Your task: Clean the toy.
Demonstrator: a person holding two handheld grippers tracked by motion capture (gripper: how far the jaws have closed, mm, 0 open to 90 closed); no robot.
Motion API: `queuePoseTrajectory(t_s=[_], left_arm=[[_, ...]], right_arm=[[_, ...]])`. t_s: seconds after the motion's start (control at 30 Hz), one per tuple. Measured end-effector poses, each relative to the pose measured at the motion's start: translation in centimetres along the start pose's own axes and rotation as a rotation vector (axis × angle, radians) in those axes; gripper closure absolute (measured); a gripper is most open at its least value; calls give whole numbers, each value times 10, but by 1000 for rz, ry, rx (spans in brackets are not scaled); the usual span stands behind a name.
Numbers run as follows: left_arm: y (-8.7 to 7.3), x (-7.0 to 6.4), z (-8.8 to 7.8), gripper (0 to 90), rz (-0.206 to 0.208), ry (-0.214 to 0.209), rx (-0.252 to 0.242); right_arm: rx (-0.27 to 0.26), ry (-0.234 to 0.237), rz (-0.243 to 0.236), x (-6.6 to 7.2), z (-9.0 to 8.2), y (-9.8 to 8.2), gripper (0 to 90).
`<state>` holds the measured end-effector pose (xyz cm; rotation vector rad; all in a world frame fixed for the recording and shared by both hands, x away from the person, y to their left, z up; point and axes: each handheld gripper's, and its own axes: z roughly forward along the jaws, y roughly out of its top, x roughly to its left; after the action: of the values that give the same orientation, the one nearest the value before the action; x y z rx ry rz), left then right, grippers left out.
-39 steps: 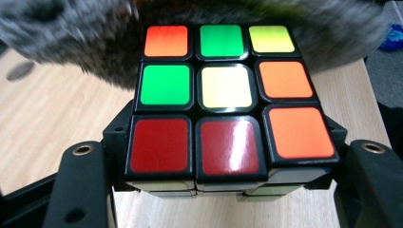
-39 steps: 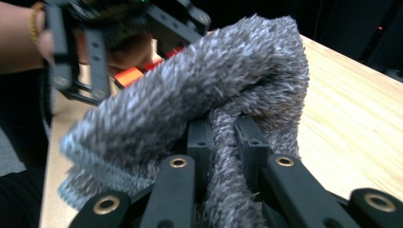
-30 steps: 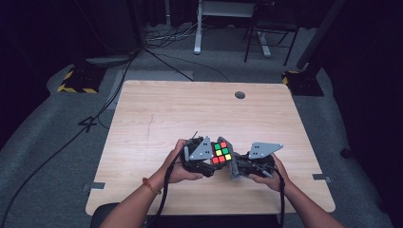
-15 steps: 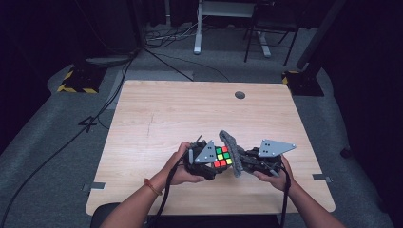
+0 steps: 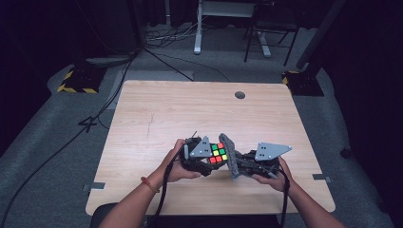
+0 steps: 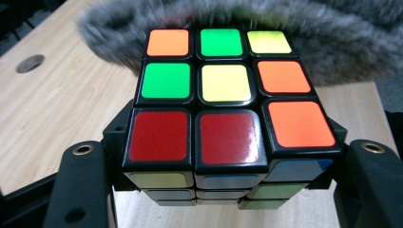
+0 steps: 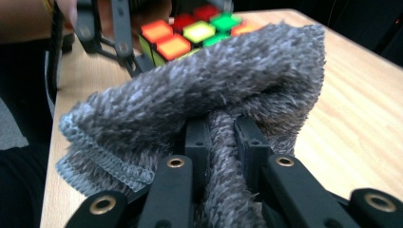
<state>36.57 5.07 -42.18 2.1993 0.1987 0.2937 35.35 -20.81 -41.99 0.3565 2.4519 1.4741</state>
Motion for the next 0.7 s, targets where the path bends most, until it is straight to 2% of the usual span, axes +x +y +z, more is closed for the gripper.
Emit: queuePoseTrajectory(t_s=[0.1, 0.17, 0.27, 0.33, 0.43, 0.5, 0.53, 0.63, 0.7], left_arm=[[6, -11, 3, 334, 33, -31, 0], [11, -17, 3, 333, 60, -14, 2], [13, -15, -1, 333, 50, 1, -26], [12, -10, -4, 333, 39, 23, -25], [6, -4, -3, 333, 11, 53, -4], [2, -1, -1, 333, -1, 59, 11], [1, 0, 0, 333, -18, 51, 3], [2, -2, 4, 333, -10, 45, 6], [3, -5, 6, 333, -3, 17, 1]], right_arm=[[-15, -34, 22, -3, -1, -1, 769], [-8, -52, 39, -5, 0, -2, 771], [45, -71, 32, -6, 4, -5, 775], [62, -61, 24, -5, 8, -8, 774], [2, -7, 40, -7, 6, -8, 772], [-27, 5, 34, -6, 2, -6, 772], [-31, -1, 27, -5, 1, -4, 772], [-37, -18, 9, -4, -3, -2, 770], [-56, -39, 2, -3, -6, -1, 770]])
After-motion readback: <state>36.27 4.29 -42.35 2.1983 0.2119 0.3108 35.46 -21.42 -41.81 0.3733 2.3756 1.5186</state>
